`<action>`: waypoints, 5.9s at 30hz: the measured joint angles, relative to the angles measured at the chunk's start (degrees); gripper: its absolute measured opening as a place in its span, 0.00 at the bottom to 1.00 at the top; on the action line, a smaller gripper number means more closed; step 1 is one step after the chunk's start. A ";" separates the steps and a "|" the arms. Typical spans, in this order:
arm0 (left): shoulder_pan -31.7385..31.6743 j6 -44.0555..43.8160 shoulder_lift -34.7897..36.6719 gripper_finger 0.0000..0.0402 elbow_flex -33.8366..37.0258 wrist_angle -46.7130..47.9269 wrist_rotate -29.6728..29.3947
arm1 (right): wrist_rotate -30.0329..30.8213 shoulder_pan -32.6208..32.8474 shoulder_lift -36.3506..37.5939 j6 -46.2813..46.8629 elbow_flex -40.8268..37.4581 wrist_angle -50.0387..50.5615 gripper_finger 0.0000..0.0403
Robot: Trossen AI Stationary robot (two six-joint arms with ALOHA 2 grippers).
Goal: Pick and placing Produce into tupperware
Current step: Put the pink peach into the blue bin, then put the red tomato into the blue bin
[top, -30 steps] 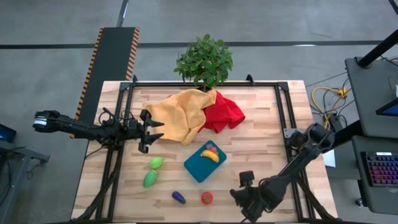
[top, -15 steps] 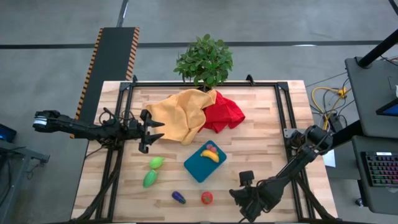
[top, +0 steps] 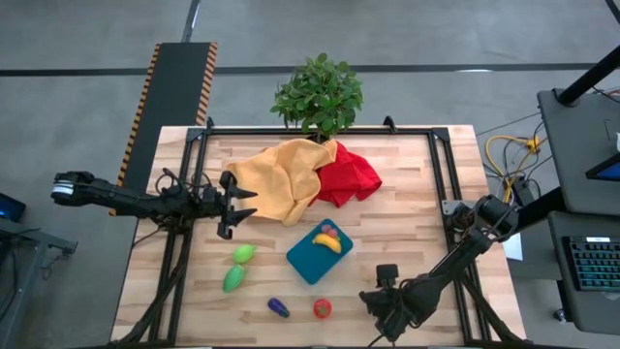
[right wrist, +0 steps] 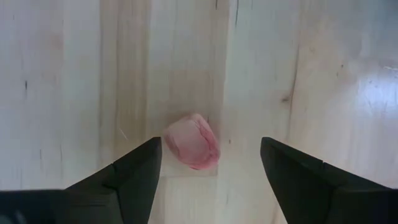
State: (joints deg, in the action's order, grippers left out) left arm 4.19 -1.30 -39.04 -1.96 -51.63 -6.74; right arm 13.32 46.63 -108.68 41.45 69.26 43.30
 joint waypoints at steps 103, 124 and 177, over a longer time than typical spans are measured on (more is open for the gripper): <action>0.00 0.09 -1.19 0.49 0.00 -0.23 -1.25 | 16.00 -11.92 0.13 -22.38 8.11 -1.93 0.13; 0.00 0.09 -1.18 0.49 0.00 -0.03 -1.22 | 7.08 -32.34 2.09 -28.87 10.58 -0.66 0.12; 0.00 -1.22 -1.19 0.49 -0.15 -0.43 -1.25 | 28.24 4.69 14.86 -17.50 -18.84 -53.98 0.66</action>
State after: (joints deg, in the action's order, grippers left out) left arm 4.19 -2.52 -40.23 -2.11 -52.05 -7.99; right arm 41.56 51.32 -93.82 23.95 50.42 -10.68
